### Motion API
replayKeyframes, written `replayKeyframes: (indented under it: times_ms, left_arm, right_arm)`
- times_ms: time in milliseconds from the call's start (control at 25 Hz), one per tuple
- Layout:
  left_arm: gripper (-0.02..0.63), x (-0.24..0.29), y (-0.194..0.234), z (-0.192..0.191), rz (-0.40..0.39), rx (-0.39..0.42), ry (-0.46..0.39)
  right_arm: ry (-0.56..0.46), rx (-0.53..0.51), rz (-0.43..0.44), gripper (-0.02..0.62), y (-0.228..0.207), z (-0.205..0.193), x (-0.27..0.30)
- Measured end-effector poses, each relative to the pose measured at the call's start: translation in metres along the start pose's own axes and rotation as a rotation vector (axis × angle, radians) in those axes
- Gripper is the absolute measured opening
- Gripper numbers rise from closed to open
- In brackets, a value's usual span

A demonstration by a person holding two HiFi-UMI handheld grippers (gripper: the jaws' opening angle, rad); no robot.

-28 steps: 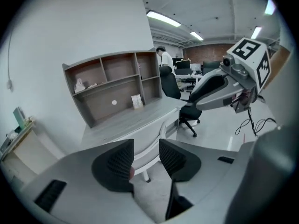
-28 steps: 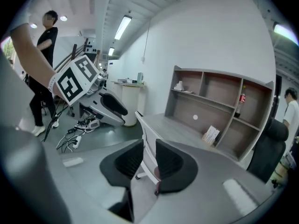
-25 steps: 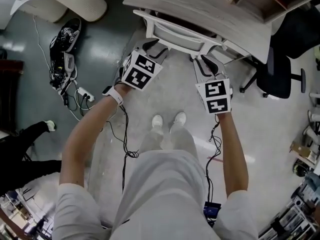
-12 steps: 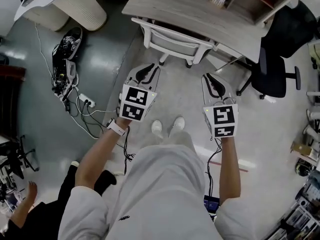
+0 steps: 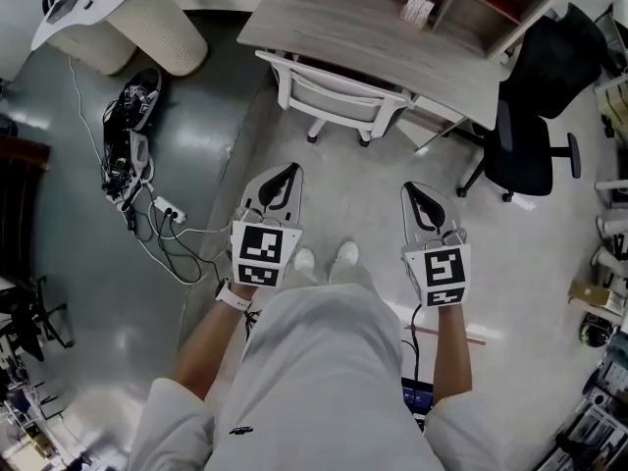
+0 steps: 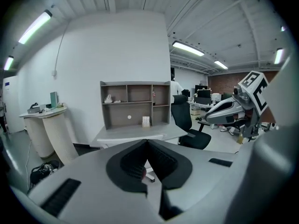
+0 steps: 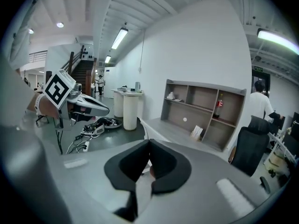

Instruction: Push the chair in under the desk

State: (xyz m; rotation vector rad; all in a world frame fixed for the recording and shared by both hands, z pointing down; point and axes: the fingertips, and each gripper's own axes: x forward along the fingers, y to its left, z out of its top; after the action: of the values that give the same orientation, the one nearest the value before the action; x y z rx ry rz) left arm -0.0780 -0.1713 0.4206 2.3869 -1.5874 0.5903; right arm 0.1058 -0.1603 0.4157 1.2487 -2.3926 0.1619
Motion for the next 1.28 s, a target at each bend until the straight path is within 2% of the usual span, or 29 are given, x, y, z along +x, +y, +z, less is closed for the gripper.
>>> replayKeyframes:
  times_ms: [240,400,600,800,1280]
  left_arm:
    - [0.006,-0.037,-0.018,0.009,-0.006,-0.062,-0.049]
    - [0.008,-0.057,-0.023,0.014,-0.008,-0.087,-0.099]
    - [0.006,-0.076,-0.024,0.020,-0.002,-0.138,-0.149]
    - [0.007,-0.082,-0.031,0.024,-0.011,-0.137,-0.169]
    - [0.006,-0.093,-0.048,0.026,-0.019,-0.112,-0.175]
  right_arm:
    - [-0.053,0.042,-0.055,0.012,0.002,0.003,-0.033]
    - [-0.159,0.067,-0.138,0.012,0.001,0.010,-0.056]
    - [-0.163,0.077,-0.117,0.012,0.017,0.006,-0.066]
    - [-0.167,0.073,-0.105,0.012,0.024,0.011,-0.067]
    - [-0.229,0.169,-0.107,0.012,0.021,0.017,-0.067]
